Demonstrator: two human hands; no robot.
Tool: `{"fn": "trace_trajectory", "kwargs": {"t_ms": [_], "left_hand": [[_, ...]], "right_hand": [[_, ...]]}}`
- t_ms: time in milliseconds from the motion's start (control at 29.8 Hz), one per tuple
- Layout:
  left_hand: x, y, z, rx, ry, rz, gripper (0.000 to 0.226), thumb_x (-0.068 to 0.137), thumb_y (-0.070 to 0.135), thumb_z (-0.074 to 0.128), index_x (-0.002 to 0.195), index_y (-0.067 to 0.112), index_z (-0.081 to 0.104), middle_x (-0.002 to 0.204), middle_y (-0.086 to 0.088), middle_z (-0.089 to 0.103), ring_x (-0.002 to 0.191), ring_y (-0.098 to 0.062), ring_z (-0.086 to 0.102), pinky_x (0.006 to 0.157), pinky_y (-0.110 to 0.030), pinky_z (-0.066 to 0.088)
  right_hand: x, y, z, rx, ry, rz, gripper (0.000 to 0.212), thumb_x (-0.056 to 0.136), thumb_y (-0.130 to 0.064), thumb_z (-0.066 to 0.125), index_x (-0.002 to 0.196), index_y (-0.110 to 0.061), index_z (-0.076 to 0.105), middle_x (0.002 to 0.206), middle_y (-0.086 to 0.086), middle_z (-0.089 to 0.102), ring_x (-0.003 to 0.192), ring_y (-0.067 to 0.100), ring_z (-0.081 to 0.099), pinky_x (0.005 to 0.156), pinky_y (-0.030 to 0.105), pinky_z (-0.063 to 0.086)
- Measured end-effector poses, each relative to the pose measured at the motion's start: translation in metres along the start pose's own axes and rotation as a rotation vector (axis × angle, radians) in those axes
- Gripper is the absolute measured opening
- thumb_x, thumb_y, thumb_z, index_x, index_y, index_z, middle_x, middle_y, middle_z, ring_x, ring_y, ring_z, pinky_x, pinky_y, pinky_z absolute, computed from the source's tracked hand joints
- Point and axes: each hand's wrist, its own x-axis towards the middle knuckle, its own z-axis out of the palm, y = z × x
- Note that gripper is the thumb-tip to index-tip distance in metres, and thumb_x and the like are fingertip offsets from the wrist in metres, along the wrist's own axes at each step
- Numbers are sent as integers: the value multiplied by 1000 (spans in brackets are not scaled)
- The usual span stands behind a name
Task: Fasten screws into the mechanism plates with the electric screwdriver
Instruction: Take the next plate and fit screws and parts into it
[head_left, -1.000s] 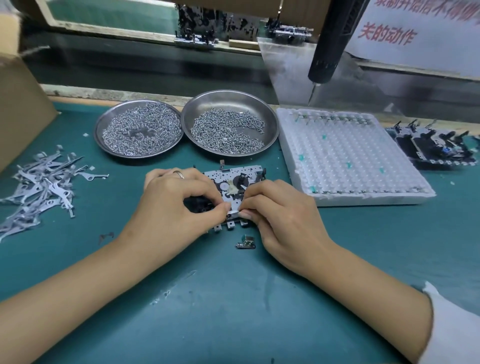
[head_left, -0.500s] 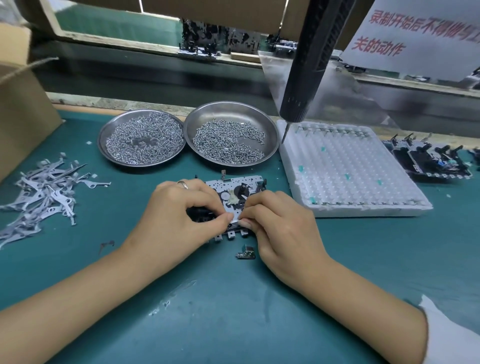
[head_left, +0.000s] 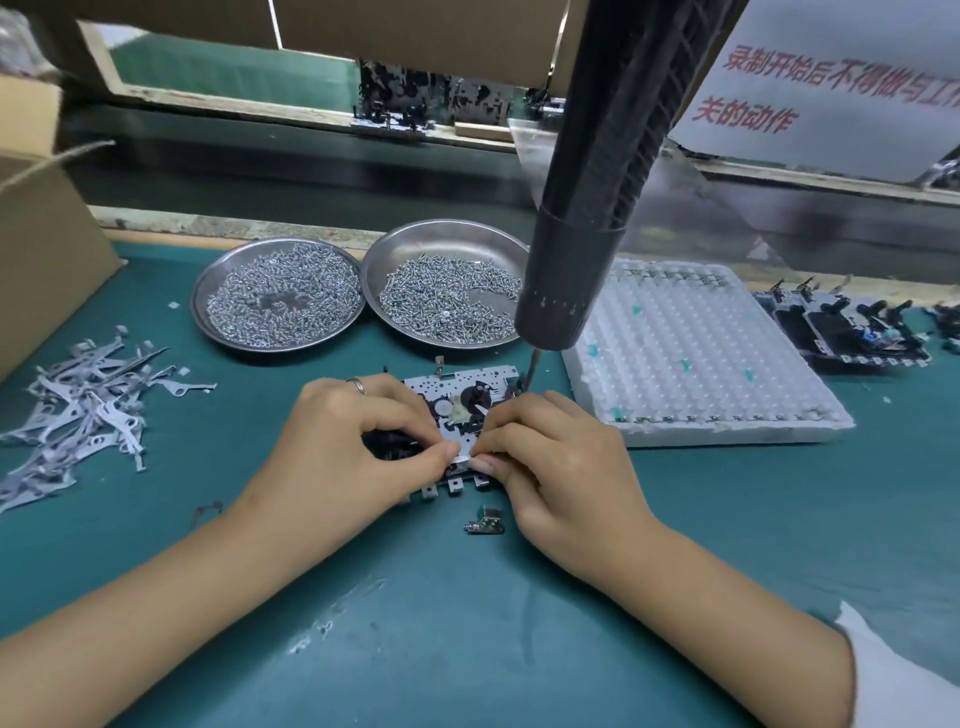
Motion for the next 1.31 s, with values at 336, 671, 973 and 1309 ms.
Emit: {"fn": "trace_trajectory", "kwargs": {"t_ms": [336, 671, 973, 1309], "left_hand": [[-3, -2, 4, 57, 16, 7, 14, 65, 41, 71, 61, 29, 67, 83, 18, 65, 79, -1, 60, 83, -33, 39], [-2, -4, 9, 23, 51, 20, 18, 67, 49, 61, 60, 33, 66, 83, 16, 64, 79, -5, 61, 83, -45, 44], [-1, -7, 12, -63, 55, -23, 26, 63, 51, 63, 71, 27, 69, 79, 13, 65, 78, -11, 60, 84, -46, 43], [4, -6, 7, -68, -3, -28, 28, 59, 53, 63, 70, 28, 71, 80, 14, 65, 75, -9, 61, 81, -33, 42]], "right_hand": [[0, 5, -2, 31, -46, -8, 6, 81, -15, 69, 80, -9, 71, 84, 0, 66, 70, 23, 57, 53, 33, 48], [1, 7, -2, 15, -29, -28, 14, 86, -16, 64, 77, -8, 70, 85, 1, 67, 69, 24, 58, 52, 33, 49], [0, -7, 4, -176, 20, 35, 25, 87, -20, 49, 73, -12, 67, 84, -3, 67, 66, 21, 56, 46, 28, 41], [3, 8, -4, 76, -48, 78, 6, 78, -18, 72, 76, -12, 74, 81, -3, 68, 70, 21, 59, 60, 29, 47]]}}
